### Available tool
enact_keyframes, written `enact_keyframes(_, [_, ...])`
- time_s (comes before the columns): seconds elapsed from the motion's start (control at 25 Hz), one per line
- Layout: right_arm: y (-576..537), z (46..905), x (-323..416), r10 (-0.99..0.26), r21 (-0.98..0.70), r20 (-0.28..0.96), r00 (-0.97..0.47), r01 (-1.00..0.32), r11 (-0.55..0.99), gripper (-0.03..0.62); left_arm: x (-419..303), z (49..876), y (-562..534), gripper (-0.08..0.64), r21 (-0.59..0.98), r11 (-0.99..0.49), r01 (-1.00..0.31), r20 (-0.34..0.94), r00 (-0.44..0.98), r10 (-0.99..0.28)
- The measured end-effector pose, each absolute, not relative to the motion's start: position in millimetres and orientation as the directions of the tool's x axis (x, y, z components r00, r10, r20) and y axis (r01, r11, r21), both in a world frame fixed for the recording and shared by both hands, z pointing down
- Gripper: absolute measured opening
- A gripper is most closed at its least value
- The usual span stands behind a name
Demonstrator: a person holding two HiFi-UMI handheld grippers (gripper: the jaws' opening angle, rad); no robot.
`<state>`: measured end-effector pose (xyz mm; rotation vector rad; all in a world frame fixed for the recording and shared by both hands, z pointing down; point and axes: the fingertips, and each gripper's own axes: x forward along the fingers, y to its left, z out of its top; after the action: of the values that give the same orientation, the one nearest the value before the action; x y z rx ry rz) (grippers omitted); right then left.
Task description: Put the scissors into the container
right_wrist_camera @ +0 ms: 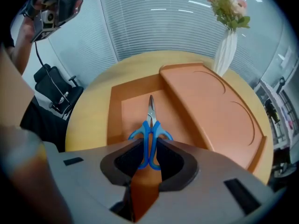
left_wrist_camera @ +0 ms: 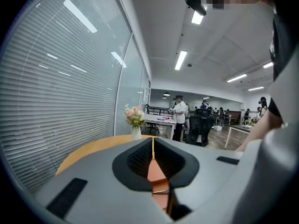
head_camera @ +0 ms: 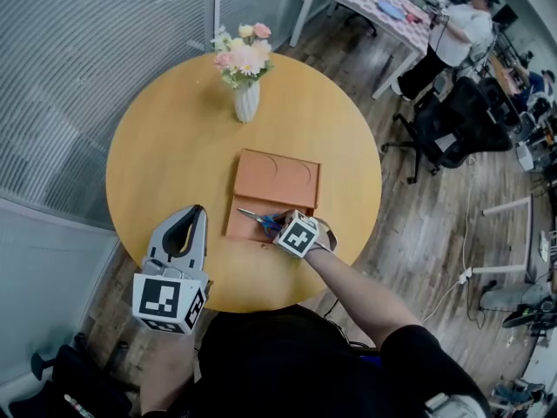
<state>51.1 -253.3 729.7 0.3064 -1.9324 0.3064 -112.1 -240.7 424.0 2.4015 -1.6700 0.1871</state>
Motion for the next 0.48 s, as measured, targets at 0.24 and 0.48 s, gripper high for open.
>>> enact_keyframes(0.24, [-250, 736, 50, -0.039, -0.1, 0.941, -0.336, -0.389, 0.916, 0.105, -119, 421, -238, 0.021, 0.1, -0.343, -0.934, 0.216, 0.357, -0.909])
enact_keyframes(0.48, [-256, 721, 51, -0.08, -0.109, 0.922, -0.378, -0.454, 0.885, 0.127, -125, 419, -238, 0.021, 0.101, -0.362, -0.927, 0.206, 0.375, -0.904])
